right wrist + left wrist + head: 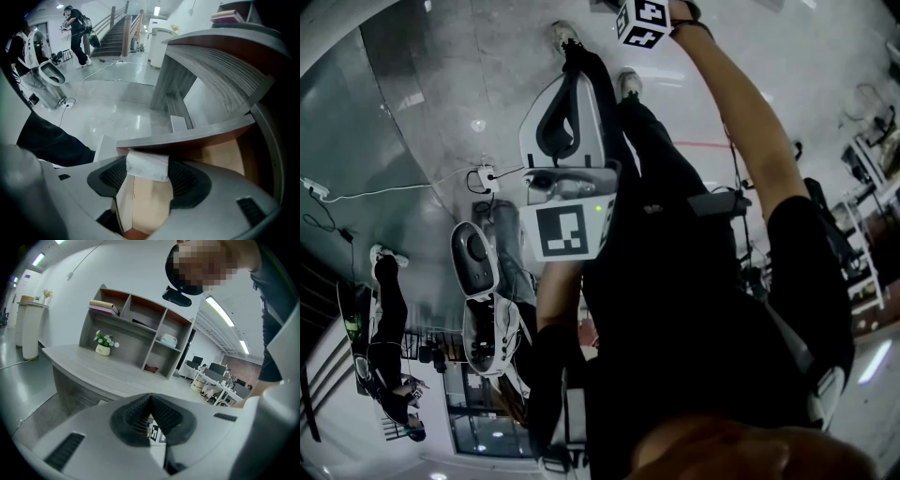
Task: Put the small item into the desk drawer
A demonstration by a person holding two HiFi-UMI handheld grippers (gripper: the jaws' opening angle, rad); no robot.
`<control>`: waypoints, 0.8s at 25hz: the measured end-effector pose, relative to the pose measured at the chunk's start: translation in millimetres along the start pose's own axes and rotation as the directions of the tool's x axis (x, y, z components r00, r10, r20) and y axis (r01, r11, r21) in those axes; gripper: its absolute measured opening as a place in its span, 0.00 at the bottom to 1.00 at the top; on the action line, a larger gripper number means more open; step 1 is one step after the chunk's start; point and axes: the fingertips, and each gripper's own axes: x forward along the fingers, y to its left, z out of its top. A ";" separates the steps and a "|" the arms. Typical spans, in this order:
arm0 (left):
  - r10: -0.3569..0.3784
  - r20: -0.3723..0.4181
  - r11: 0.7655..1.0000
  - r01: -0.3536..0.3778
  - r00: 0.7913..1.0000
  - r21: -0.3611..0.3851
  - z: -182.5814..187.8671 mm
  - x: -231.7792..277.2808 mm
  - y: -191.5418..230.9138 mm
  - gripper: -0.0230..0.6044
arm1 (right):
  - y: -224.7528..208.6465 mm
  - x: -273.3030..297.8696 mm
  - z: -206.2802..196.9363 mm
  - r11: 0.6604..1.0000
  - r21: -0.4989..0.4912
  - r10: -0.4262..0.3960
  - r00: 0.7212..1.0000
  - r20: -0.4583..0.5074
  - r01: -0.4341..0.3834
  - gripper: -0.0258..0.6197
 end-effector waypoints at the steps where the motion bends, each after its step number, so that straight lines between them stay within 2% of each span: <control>1: 0.000 0.000 1.000 0.000 1.000 -0.001 -0.3 0.2 0.1 0.01 | 0.2 0.5 0.0 1.000 0.000 -0.001 1.000 0.000 0.001 0.46; 20: -0.002 0.010 1.000 0.002 1.000 -0.009 -1.3 3.8 2.4 0.01 | 3.0 2.4 -1.1 0.997 0.062 0.037 0.999 0.004 -0.037 0.46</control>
